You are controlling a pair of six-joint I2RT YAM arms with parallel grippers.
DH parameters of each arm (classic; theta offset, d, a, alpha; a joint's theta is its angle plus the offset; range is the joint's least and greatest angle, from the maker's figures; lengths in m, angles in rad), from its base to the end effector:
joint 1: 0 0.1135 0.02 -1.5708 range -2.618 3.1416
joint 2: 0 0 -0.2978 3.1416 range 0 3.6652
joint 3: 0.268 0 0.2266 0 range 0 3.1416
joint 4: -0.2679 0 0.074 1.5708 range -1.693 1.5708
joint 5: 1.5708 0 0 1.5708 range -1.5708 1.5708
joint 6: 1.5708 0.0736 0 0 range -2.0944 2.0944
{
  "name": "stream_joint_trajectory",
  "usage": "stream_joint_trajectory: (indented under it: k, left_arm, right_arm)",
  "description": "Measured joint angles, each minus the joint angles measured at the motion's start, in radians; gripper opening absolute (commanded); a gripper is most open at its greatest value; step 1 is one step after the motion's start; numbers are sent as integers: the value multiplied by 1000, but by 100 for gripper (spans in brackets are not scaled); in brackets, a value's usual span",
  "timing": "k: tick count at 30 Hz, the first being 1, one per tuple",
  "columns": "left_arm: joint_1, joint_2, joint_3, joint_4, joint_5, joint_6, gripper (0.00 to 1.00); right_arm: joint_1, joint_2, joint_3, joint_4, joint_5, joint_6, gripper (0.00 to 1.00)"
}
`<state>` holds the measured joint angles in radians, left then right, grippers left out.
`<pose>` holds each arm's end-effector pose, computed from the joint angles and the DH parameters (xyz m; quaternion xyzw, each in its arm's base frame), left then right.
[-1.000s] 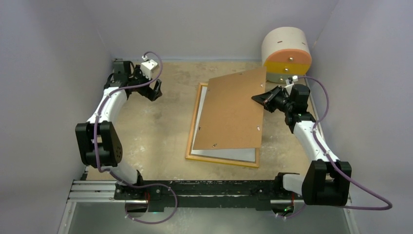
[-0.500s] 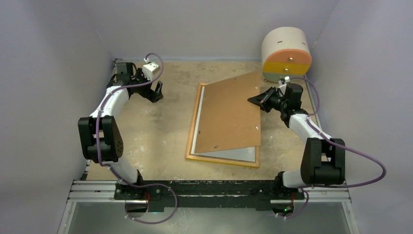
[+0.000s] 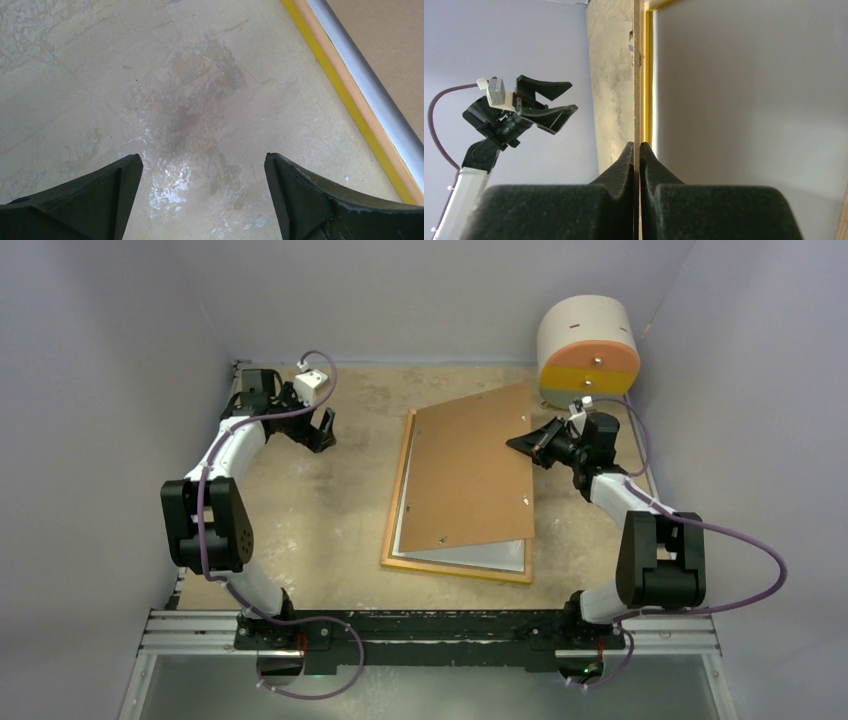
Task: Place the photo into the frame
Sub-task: Place the photo frame item in the photo frame.
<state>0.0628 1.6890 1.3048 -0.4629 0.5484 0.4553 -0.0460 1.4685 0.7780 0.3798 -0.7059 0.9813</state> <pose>0.3725 -0.0150 0.2804 0.2696 0.8643 -0.1575 0.3943 0.3219 0.0330 0.2771 0.1951 0.7604 0.4985 0.3676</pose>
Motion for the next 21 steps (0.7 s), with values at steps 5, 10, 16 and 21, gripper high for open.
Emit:
stream_joint_trajectory:
  k: [5,10,16,21]
  left_arm:
    - [-4,3,0,-4,-3,0,100]
    - [-11,6,0,-8,-5,0,100]
    - [-13,6,0,-11,-5,1,100]
    - [-13,6,0,-18,-6,10,100]
  right_arm:
    - [0,12,-32,27,-3,10,0]
    - [0,12,-57,49,-13,18,0]
    - [0,13,-68,56,-18,21,0]
    - [6,15,-77,69,-17,21,0]
